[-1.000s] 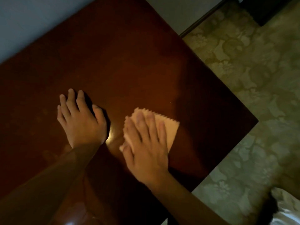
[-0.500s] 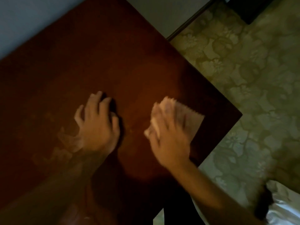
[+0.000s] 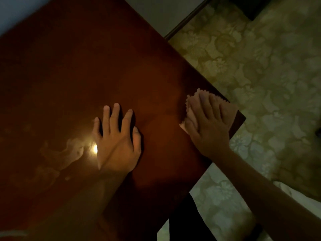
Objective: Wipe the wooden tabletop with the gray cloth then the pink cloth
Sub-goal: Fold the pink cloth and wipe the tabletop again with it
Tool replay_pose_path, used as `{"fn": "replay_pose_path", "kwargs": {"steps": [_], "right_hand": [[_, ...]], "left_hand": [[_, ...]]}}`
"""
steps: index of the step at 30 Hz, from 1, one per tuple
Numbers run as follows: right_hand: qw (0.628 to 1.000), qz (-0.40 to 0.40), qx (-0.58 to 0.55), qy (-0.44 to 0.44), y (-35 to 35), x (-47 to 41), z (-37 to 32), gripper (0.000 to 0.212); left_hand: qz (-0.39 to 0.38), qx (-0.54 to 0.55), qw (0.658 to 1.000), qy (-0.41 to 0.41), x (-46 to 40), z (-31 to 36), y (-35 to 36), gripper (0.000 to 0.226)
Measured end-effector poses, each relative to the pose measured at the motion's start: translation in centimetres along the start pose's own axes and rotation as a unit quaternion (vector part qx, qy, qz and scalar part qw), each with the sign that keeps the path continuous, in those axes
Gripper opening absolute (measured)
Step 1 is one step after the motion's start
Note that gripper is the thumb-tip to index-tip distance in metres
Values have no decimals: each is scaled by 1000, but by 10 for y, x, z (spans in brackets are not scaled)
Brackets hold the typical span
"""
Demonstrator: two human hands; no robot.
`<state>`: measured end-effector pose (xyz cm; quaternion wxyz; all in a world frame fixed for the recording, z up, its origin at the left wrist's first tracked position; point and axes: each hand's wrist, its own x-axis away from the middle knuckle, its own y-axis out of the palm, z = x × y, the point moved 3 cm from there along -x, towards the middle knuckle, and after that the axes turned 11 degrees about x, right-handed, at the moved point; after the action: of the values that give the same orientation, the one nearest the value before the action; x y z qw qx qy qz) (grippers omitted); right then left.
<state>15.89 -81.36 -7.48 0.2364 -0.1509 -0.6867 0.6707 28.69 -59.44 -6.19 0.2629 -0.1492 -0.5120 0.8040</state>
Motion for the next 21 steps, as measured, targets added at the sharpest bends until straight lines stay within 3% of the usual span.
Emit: {"fn": "replay_pose_path", "kwargs": {"steps": [3, 8, 12, 17, 21], "right_hand": [[1000, 4, 1, 30, 2, 19, -22, 69], [999, 22, -16, -26, 9, 74, -64, 67], [997, 23, -27, -67, 4, 56, -46, 64], [999, 6, -2, 53, -2, -6, 16, 70], [994, 11, -4, 106, -2, -12, 15, 68]], "left_hand": [[1, -3, 1000, -5, 1, -2, 0, 52], [8, 5, 1000, -11, 1, 3, -3, 54], [2, 10, 1000, -20, 1, 2, -3, 58], [-16, 3, 1000, -22, 1, 6, -2, 60], [-3, -2, 1000, -12, 1, 3, -2, 59]]}}
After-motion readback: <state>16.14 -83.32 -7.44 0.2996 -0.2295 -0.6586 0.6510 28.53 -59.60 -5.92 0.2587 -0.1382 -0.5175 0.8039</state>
